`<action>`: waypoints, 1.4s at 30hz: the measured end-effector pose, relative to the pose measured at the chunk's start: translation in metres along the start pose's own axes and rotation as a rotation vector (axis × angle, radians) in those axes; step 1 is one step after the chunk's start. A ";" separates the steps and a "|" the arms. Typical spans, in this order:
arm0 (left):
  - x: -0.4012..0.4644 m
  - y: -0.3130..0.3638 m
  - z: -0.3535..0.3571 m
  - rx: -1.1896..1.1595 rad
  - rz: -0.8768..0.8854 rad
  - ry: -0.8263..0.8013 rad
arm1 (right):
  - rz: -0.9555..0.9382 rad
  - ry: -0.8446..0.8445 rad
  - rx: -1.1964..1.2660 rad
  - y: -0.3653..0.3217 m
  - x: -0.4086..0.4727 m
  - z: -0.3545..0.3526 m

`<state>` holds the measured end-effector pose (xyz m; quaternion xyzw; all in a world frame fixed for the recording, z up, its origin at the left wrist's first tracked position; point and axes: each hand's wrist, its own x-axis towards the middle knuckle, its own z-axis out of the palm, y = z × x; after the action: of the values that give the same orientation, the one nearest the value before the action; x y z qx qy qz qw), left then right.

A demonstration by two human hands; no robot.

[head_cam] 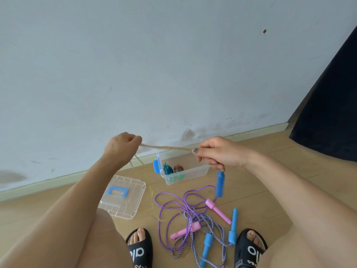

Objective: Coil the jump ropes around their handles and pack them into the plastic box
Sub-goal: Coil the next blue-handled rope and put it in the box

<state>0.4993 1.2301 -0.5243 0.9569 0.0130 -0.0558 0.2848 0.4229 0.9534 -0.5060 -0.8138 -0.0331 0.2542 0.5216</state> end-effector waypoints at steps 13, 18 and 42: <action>-0.039 0.046 0.016 -0.413 0.404 -0.653 | -0.041 -0.092 0.141 -0.008 0.003 0.014; -0.023 0.033 0.006 -0.468 0.316 -0.479 | -0.035 -0.052 0.062 -0.005 0.000 0.007; -0.052 0.046 0.044 -0.534 0.016 -1.018 | 0.140 0.481 0.801 0.001 0.036 0.075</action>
<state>0.4458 1.1679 -0.5295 0.7043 -0.1196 -0.5020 0.4875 0.4204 1.0271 -0.5452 -0.5844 0.2443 0.0859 0.7691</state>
